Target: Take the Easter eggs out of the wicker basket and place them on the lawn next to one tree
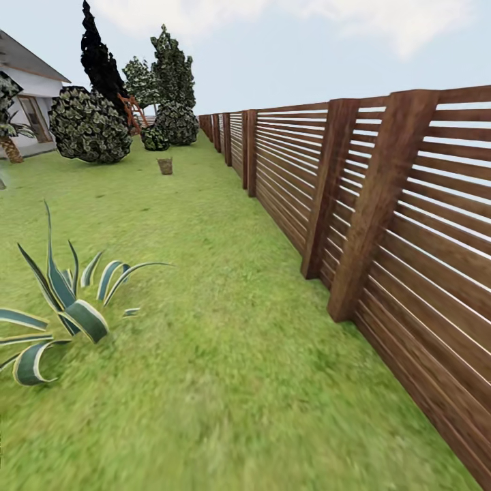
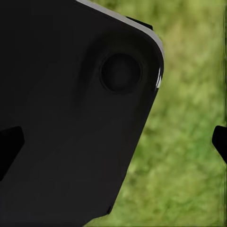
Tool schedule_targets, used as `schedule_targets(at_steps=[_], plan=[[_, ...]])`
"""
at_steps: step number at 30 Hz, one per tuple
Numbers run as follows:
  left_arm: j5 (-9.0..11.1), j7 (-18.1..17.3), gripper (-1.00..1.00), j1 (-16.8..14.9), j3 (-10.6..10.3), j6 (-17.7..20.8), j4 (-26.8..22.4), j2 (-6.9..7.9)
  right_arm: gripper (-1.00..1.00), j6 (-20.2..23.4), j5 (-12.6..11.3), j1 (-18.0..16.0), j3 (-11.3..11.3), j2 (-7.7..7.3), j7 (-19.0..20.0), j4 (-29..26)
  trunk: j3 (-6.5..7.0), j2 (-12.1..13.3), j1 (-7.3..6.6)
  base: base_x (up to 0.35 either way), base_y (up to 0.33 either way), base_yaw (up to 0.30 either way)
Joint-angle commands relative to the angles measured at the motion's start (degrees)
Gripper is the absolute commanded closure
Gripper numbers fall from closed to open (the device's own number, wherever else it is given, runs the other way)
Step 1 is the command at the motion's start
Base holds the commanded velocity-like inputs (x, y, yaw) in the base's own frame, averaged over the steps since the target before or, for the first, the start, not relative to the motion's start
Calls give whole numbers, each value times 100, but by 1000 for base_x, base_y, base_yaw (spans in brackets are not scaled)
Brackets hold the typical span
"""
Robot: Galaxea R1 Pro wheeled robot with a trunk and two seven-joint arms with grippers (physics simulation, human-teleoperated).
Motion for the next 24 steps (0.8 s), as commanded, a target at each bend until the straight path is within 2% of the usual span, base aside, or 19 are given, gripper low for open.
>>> schedule_targets(at_steps=[1,12,19,24], plan=[[1,2,-100,0,-1,-3,-5,1,-100,-16,6,-2,23,-5,0,3,-4,-2,3,325,0,110],[0,2,-100,0,-1,-3,-5,-1,-100,-16,-5,-2,18,-13,-29,-15,-4,-2,3,325,0,14],[1,2,-100,0,-1,-3,-5,4,-100,-8,-40,-2,11,39,-35,2,-4,-2,3,325,0,0],[-1,2,-100,0,-1,-3,-5,3,-100,-7,-55,-2,10,13,-35,0,-4,-2,3,325,0,0]])
